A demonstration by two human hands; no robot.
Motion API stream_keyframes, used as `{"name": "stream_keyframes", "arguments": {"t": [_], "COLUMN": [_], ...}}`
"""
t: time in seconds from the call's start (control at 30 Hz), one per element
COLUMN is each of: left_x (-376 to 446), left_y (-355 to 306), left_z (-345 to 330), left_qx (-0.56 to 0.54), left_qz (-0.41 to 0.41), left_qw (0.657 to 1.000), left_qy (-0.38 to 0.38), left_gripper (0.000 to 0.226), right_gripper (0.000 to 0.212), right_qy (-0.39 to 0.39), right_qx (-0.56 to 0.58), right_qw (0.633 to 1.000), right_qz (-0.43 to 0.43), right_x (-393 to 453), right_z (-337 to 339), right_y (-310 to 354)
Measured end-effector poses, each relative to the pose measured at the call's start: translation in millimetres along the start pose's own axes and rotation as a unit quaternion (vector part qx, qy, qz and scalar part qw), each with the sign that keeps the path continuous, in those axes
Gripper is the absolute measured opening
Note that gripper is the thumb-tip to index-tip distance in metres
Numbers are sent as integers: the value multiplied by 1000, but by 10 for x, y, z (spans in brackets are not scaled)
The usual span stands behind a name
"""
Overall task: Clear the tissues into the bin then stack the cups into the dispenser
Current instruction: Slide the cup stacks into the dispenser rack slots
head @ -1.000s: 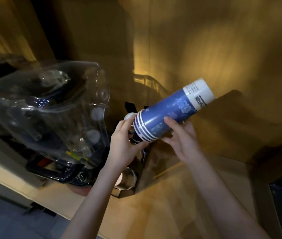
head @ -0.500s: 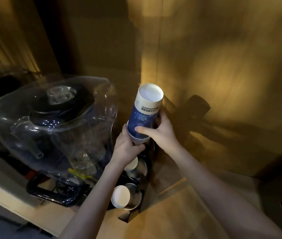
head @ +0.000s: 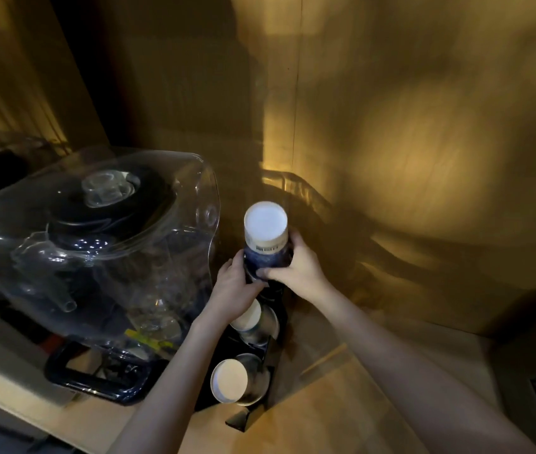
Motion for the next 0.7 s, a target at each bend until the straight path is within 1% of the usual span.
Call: {"name": "stream_keyframes", "arguments": {"t": [0.07,0.2,0.27,0.37,0.47,0.57,0.63,0.7], "left_x": [-46,-119,-125,-129,-75,-74,-84,-84], "left_y": [-94,-169,-191,-237,-219,-174,-152,-134], "left_z": [55,232,309,339,196,0,-94,-129], "left_qx": [-29,-108,-109,-57,18,105,166,195], "left_qz": [-37,-70,-82,-107,-106,-109,-117,-112], "left_qw": [998,987,983,982,990,987,978,973], "left_qy": [-36,-98,-123,-142,-91,-46,-41,-45], "left_gripper": [66,61,62,60,55,57,60,61], "right_gripper": [85,86,82,72,70,64,57,57], "right_qy": [3,-1,20,56,60,54,36,2], "right_qx": [-4,3,-16,-20,-18,-27,-50,-66], "right_qw": [1000,999,998,994,991,993,995,997], "right_qz": [-8,-36,-55,-95,-117,-106,-76,-38], "right_x": [-19,4,19,-7,-51,-51,-42,-56], "right_z": [-23,-53,-99,-199,-248,-245,-214,-162], "right_y": [-104,-283,-347,-484,-591,-573,-513,-428]}}
Point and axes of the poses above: each hand's wrist, its own x-axis towards the middle knuckle, its own z-axis out of the back of the hand, y = z × x, the point moved 8 cm from there along x, towards the middle knuckle, and after that the axes turned 5 degrees about x, right-handed, at the moved point
